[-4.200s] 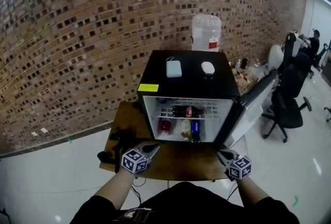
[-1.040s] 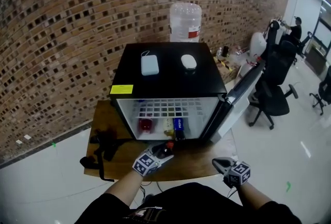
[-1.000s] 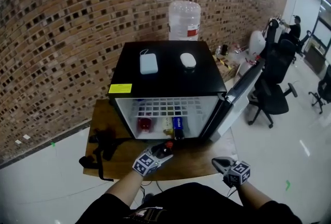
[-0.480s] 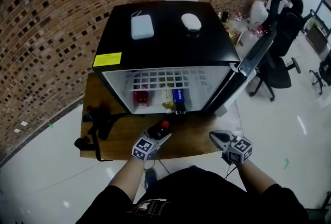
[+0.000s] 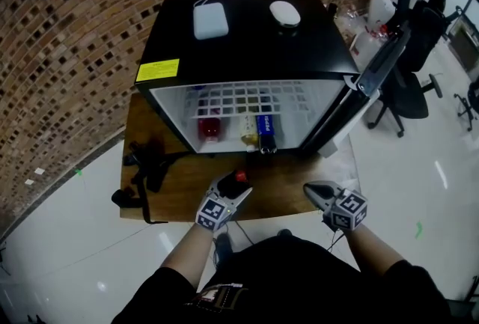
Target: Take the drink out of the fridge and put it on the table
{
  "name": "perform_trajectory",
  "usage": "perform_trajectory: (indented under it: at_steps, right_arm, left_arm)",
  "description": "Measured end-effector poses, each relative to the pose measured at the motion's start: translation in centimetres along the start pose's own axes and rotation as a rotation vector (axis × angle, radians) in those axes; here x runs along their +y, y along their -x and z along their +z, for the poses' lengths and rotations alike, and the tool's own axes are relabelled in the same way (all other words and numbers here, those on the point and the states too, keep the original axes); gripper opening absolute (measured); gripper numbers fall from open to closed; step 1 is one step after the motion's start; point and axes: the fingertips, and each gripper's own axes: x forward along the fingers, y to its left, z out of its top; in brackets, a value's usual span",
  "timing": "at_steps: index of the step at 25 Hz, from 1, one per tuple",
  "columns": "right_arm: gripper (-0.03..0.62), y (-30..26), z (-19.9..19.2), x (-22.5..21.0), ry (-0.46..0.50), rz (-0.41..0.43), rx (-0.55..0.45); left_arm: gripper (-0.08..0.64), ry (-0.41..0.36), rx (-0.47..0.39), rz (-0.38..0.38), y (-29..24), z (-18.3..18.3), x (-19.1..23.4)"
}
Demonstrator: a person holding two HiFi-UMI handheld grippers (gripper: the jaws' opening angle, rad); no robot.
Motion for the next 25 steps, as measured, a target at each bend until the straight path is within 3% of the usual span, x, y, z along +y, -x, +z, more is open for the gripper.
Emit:
perform_trajectory:
  at_steps: [9, 11, 15, 18, 22, 25]
  right_arm:
    - [0.0, 0.0, 0.8, 1.4, -0.025, 0.008, -0.014]
    - [0.0, -0.1, 1.0, 1.7, -0.024, 0.011, -0.022]
    - [0.0, 0.6, 1.6, 1.8, -0.042, 0.005, -0.039]
    - [0.0, 1.7, 1.9, 1.8, -0.104, 0.009, -0.076]
    - [0.0, 3.2, 2.9, 1.7, -0.201, 0.042, -0.155]
    - [0.0, 3.9, 3.9, 1.7, -0.254, 0.069, -0.211]
  left_arm:
    - [0.315, -0.013, 0.102, -0.01, 1.2, -1.5, -1.0]
    - [0.373, -0.007, 0.123, -0.023, 1.5, -1.7, -1.4]
    - [0.387, 0.094, 0.106, 0.001, 5.1, -1.3, -1.8]
    - [0.379, 0.257, 0.052, 0.05, 10.3, -0.6, -1.2]
    - [0.232, 0.49, -0.111, 0.039, 17.2, 2.4, -0.3]
    - [0.052, 0.558, -0.205, 0.066, 20.9, 4.6, 0.6]
